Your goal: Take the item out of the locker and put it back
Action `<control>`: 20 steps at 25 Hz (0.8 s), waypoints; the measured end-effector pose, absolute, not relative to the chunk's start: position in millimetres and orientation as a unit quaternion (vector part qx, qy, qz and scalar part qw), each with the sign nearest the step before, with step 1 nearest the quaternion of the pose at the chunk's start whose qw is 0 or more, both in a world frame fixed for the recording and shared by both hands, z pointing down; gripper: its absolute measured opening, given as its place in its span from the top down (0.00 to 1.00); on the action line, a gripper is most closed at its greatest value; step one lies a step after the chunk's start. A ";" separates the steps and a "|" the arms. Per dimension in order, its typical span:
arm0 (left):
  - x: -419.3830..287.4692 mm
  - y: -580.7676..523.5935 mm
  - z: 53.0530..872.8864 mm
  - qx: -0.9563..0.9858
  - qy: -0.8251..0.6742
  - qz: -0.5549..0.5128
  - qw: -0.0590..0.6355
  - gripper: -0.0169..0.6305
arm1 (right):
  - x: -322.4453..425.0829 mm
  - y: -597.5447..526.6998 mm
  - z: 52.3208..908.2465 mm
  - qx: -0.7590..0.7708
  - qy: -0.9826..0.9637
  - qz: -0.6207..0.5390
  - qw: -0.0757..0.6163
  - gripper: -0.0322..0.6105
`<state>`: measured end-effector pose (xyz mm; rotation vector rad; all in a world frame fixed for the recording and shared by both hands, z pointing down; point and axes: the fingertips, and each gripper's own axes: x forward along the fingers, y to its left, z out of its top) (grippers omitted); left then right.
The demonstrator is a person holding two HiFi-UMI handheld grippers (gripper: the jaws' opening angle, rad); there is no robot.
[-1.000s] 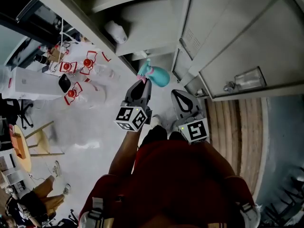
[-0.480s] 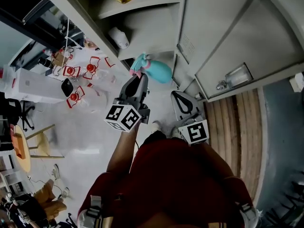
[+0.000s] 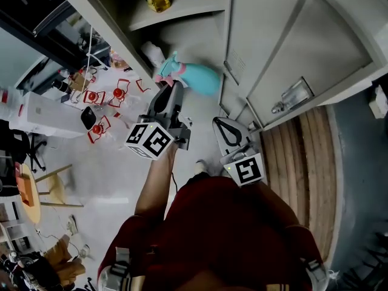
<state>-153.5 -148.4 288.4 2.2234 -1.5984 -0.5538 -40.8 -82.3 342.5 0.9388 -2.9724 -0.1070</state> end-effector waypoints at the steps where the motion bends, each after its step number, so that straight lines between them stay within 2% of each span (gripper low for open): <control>1: -155.9 -150.3 284.9 0.782 -0.564 -0.202 0.175 0.90 | -41.5 -81.3 340.2 0.301 -0.953 -0.036 0.009 0.95; 20: -188.7 -214.3 258.4 0.745 -0.565 -0.280 0.217 0.90 | -40.9 -77.5 329.2 0.298 -0.951 -0.071 0.030 0.95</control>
